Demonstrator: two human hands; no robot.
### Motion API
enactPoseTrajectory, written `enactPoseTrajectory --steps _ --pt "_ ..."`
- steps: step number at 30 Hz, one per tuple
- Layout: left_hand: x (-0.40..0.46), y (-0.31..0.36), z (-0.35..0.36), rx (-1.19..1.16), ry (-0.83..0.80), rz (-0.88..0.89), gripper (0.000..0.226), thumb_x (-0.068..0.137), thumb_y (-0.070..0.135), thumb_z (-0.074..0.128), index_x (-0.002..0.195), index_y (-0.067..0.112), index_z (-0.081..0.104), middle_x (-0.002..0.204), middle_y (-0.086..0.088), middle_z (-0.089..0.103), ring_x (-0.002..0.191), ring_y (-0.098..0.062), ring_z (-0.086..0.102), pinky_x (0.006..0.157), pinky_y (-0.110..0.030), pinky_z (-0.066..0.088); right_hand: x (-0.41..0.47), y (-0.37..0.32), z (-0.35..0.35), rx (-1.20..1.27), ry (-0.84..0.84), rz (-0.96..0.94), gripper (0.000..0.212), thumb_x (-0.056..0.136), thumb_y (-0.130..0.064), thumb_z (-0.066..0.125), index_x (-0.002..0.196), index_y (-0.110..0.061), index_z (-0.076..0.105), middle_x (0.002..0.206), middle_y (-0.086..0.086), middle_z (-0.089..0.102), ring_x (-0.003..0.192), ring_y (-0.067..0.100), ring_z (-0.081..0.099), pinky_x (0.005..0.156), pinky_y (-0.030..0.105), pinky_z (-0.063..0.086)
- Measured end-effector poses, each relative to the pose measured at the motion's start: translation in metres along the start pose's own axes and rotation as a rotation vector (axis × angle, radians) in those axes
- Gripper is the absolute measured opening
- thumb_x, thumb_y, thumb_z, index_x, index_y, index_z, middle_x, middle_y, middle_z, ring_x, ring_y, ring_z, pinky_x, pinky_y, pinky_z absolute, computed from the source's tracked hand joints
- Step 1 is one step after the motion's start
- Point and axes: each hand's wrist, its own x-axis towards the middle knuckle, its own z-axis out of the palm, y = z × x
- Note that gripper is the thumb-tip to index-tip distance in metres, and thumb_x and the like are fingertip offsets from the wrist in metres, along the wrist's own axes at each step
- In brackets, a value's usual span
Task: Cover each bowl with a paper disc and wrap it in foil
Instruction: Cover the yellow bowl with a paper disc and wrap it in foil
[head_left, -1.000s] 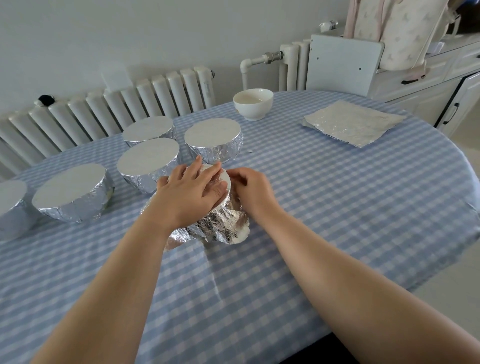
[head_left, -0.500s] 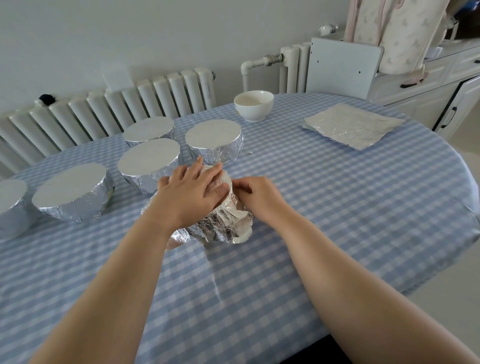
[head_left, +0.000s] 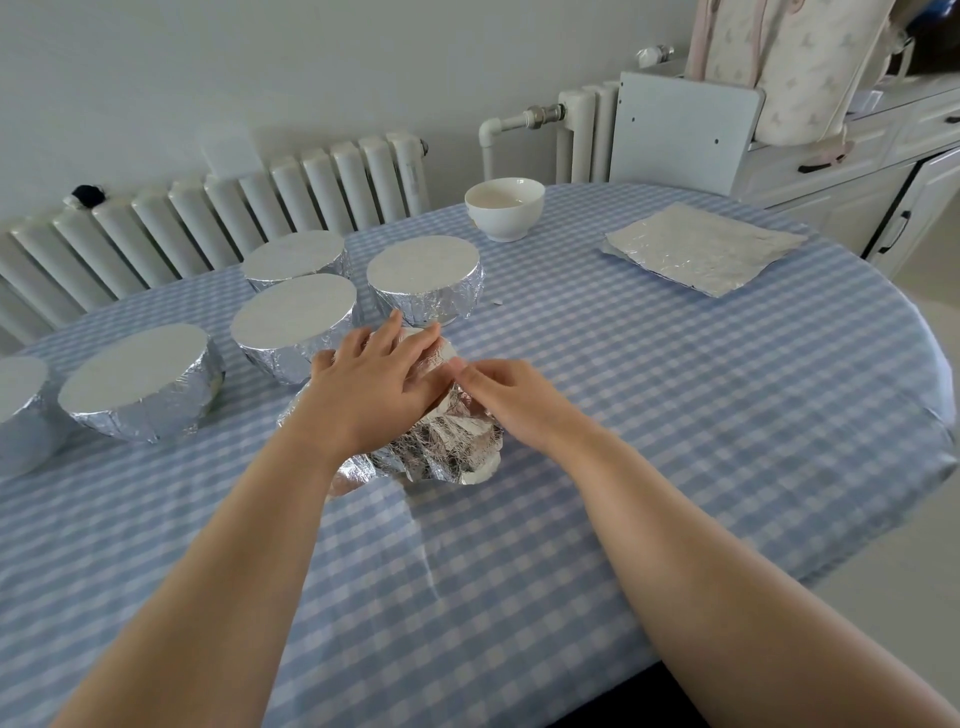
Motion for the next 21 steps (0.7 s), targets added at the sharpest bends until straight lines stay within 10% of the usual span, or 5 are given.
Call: enactPoseTrajectory --steps 16,21 --pt "-0.001 -0.001 -0.003 -0.019 -0.039 0.007 0.056 0.100 0.058 0.015 0.155 0.046 0.010 0.166 0.007 -0.004 0.152 -0.015 -0.006 0.120 -0.052 0.004 -0.001 0.002 0.009 0.056 0.015 -0.071 0.034 0.092 -0.052 0.061 0.088 -0.020 0.071 0.077 -0.004 0.074 0.073 0.007 0.069 0.069 0.031 0.054" --pt "-0.006 -0.024 -0.006 -0.087 -0.019 0.094 0.100 0.071 0.090 0.009 0.156 0.037 0.018 0.166 0.005 0.004 0.151 -0.008 0.000 0.120 -0.048 0.012 0.004 0.006 0.006 0.074 -0.010 -0.062 0.036 0.092 -0.051 0.060 0.101 -0.019 0.071 0.085 -0.009 0.075 0.083 0.004 0.071 0.082 0.028 0.055"
